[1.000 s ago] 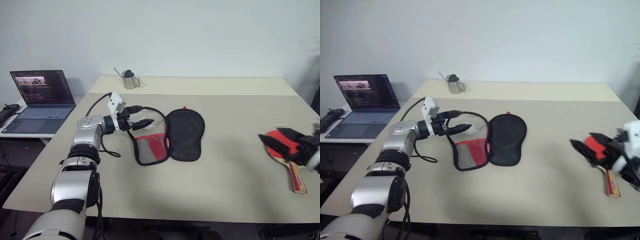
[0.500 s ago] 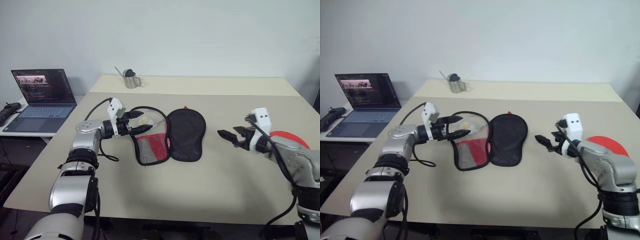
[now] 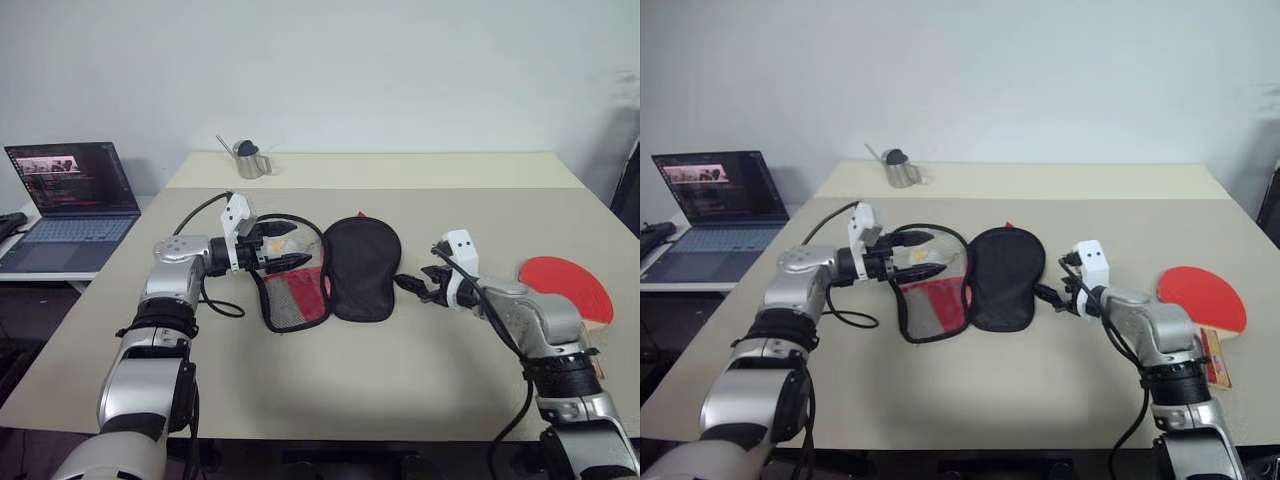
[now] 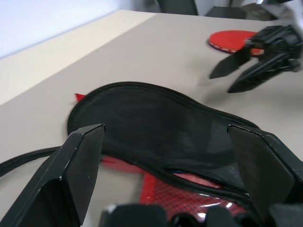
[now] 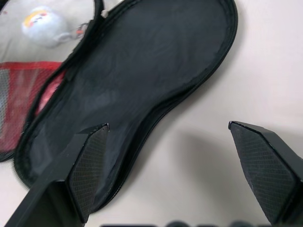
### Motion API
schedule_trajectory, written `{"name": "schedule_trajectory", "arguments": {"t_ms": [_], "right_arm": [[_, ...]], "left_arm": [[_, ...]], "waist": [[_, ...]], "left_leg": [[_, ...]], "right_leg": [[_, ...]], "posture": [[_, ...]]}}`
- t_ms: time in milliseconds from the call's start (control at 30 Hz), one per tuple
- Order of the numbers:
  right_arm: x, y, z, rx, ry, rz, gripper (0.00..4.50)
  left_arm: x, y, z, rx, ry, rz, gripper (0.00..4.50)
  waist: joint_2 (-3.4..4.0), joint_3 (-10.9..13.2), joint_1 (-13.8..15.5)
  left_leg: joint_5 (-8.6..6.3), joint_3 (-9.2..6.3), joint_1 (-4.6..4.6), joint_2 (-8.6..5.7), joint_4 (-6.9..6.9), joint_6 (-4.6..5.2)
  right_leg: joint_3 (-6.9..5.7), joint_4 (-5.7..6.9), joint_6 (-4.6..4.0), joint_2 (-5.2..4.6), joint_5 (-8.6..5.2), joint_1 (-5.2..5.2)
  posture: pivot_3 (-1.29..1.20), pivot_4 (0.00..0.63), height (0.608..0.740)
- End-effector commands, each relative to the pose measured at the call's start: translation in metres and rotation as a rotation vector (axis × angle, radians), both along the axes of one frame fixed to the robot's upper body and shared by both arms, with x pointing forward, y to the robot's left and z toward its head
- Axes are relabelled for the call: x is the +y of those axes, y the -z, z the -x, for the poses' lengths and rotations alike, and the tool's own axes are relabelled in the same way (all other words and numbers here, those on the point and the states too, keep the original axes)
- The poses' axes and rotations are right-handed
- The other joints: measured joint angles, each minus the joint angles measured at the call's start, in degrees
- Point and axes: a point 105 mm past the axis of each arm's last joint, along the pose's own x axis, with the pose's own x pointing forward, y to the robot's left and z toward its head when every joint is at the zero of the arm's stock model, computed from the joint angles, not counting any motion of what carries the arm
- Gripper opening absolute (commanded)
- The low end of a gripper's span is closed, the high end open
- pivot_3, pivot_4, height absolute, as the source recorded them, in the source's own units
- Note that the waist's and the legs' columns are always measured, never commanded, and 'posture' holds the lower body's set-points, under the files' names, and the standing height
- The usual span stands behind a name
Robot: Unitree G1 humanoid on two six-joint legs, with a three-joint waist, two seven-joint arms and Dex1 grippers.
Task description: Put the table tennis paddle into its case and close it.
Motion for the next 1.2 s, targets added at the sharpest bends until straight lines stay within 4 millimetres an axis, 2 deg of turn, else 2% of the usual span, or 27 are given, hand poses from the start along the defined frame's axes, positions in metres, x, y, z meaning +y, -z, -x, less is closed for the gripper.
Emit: {"name": "schedule_trajectory", "arguments": {"t_ms": [33, 100, 233, 400, 567, 667, 800, 967, 1100, 1200], "right_arm": [[0.008, -0.014, -0.009, -0.053, -0.014, -0.024, 4.44], [0.015, -0.015, -0.011, -0.048, -0.034, -0.041, 4.44], [0.032, -0.011, -0.013, -0.031, -0.08, -0.048, 4.44], [0.045, -0.002, -0.012, -0.006, -0.118, -0.04, 4.44], [0.048, 0.005, -0.012, 0.011, -0.129, -0.026, 4.44], [0.051, 0.007, -0.011, 0.021, -0.143, -0.025, 4.44], [0.069, 0.004, -0.002, 0.031, -0.225, -0.048, 4.44], [0.079, 0.003, -0.004, 0.028, -0.24, -0.048, 4.44], [0.082, 0.0, -0.008, 0.007, -0.224, -0.047, 3.58], [0.077, -0.001, -0.011, -0.005, -0.19, -0.048, 2.49]], "left_arm": [[-0.003, -0.007, 0.012, -0.018, 0.09, -0.034, 4.5], [0.0, -0.003, 0.016, -0.004, 0.106, -0.063, 4.5], [0.007, -0.002, 0.011, -0.045, 0.021, -0.072, 4.5], [-0.002, 0.015, 0.037, 0.022, 0.074, -0.033, 4.5], [-0.006, 0.013, 0.052, 0.041, 0.111, -0.011, 4.5], [-0.008, 0.01, 0.053, 0.042, 0.108, 0.006, 4.5], [-0.011, 0.008, 0.052, 0.042, 0.107, 0.01, 4.5], [-0.014, 0.005, 0.049, 0.034, 0.111, 0.017, 4.5], [-0.017, 0.003, 0.046, 0.028, 0.117, 0.018, 4.5], [-0.018, 0.002, 0.045, 0.024, 0.12, 0.018, 4.5]], "waist": [[0.0, 0.0, 0.0], [0.01, 0.0, -0.1], [0.02, 0.0, -0.2], [0.03, 0.0, -0.3], [0.03, 0.0, -0.5], [0.02, 0.0, -0.5], [0.02, 0.0, -0.5], [0.02, 0.0, -0.8], [0.02, 0.0, -0.8], [0.02, 0.0, -0.9]], "left_leg": [[0.01, 0.0, 0.0, 0.02, 0.0, -0.02], [0.03, -0.03, 0.01, 0.04, 0.0, -0.04], [0.04, -0.07, 0.03, 0.11, 0.0, -0.06], [0.06, 0.04, 0.01, 0.09, -0.03, -0.1], [0.12, 0.54, 0.07, 0.11, -0.03, -0.2], [0.16, 0.59, 0.14, 0.12, -0.02, -0.25], [0.16, 0.76, 0.23, 0.15, -0.02, -0.25], [0.16, 0.86, 0.21, 0.19, -0.04, -0.26], [0.16, 0.9, 0.21, 0.18, -0.03, -0.26], [0.16, 0.9, 0.22, 0.19, -0.04, -0.26]], "right_leg": [[0.0, 0.01, -0.04, 0.02, 0.03, 0.0], [0.0, 0.04, -0.07, 0.05, 0.04, -0.01], [0.05, 0.16, -0.11, 0.16, 0.06, -0.1], [0.31, 0.49, -0.23, 0.17, -0.01, -0.37], [0.9, 0.9, -0.29, 0.24, -0.02, -0.7], [1.0, 0.9, -0.34, 0.27, 0.06, -0.66], [1.13, 0.91, -0.31, 0.29, 0.08, -0.64], [1.19, 0.9, -0.32, 0.32, 0.08, -0.71], [1.22, 0.89, -0.31, 0.32, 0.09, -0.7], [1.22, 0.9, -0.31, 0.32, 0.09, -0.7]], "posture": [[0.0, 0.15, 0.74], [0.0, 0.15, 0.74], [0.0, 0.15, 0.74], [0.0, 0.15, 0.74], [0.0, 0.15, 0.74], [0.0, 0.15, 0.74], [0.0, 0.15, 0.74], [0.0, 0.15, 0.74], [0.0, 0.15, 0.74], [0.0, 0.15, 0.74]]}}
